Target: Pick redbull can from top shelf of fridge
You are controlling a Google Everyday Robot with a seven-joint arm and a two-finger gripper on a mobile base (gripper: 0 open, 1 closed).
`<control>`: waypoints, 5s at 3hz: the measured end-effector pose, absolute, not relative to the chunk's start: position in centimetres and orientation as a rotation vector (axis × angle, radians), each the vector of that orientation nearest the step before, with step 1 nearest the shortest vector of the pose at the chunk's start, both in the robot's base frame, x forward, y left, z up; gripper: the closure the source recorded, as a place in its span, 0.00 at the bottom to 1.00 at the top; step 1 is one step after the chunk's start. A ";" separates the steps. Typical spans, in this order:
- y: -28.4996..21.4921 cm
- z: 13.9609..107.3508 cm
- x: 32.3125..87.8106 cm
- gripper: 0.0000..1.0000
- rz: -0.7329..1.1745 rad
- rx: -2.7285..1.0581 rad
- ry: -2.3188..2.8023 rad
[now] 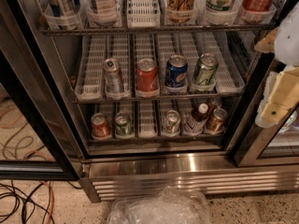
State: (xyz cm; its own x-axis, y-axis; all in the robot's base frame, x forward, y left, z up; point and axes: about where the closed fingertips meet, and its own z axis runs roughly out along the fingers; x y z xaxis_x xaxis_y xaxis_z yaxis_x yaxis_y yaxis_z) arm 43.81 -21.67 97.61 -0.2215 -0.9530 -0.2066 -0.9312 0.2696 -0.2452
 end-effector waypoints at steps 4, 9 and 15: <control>-14.0 102.5 49.2 0.00 -0.110 -1.895 1.975; -3.9 102.8 48.6 0.00 0.232 -1.665 1.850; 11.6 109.0 48.8 0.00 0.775 -1.056 1.706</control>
Offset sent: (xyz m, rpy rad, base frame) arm 0.0296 0.0193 0.0210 -0.0637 0.0059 0.0970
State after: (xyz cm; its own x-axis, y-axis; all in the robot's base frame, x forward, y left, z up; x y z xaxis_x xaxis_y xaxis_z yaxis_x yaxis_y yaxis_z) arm 48.75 11.57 109.01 -0.1744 -0.3015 -0.9374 -0.9043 0.4258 0.0312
